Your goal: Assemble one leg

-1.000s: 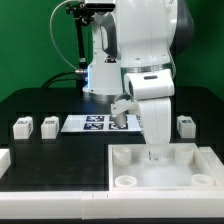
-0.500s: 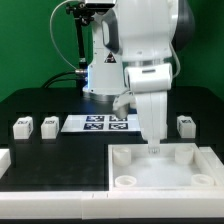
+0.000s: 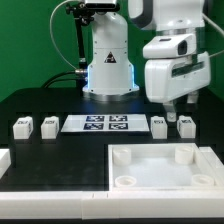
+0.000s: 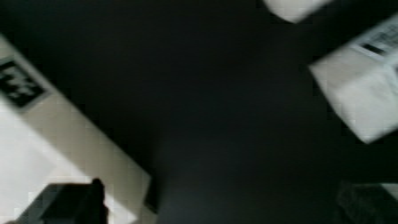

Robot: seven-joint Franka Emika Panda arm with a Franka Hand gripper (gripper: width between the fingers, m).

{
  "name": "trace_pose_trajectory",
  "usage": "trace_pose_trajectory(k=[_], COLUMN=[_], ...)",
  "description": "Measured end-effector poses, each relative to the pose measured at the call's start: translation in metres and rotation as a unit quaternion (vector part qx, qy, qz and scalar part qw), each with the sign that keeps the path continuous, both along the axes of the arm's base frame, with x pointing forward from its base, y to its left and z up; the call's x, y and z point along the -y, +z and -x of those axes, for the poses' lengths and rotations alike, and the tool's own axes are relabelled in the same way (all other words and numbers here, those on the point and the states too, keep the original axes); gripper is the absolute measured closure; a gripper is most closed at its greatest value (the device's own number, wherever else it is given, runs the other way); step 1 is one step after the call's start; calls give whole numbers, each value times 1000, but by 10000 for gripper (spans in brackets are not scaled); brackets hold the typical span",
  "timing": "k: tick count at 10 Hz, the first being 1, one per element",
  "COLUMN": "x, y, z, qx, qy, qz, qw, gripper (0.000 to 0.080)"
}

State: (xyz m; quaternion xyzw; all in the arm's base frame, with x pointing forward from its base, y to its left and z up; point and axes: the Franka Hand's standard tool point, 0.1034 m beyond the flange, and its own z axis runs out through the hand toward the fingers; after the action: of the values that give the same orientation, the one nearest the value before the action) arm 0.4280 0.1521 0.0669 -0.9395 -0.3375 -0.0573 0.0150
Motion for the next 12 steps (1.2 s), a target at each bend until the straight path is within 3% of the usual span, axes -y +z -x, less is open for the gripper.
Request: trace_pose_trajectory(k=[1,5,6,9,10,12], x=[-16,-15,-16,-13,-15,-16], y=[2,-1,-12,-42,-46,-44], z=[10,10,18,31,39,34], qx=[-7,-31,-48,-80,-129,-198], qy=[-72,-269,-319,-334,-330,-314], qz=[-9,-38,-38,-24,5,39], qw=[997,962,946,939,935,928], gripper=[151,151,151,151,151,151])
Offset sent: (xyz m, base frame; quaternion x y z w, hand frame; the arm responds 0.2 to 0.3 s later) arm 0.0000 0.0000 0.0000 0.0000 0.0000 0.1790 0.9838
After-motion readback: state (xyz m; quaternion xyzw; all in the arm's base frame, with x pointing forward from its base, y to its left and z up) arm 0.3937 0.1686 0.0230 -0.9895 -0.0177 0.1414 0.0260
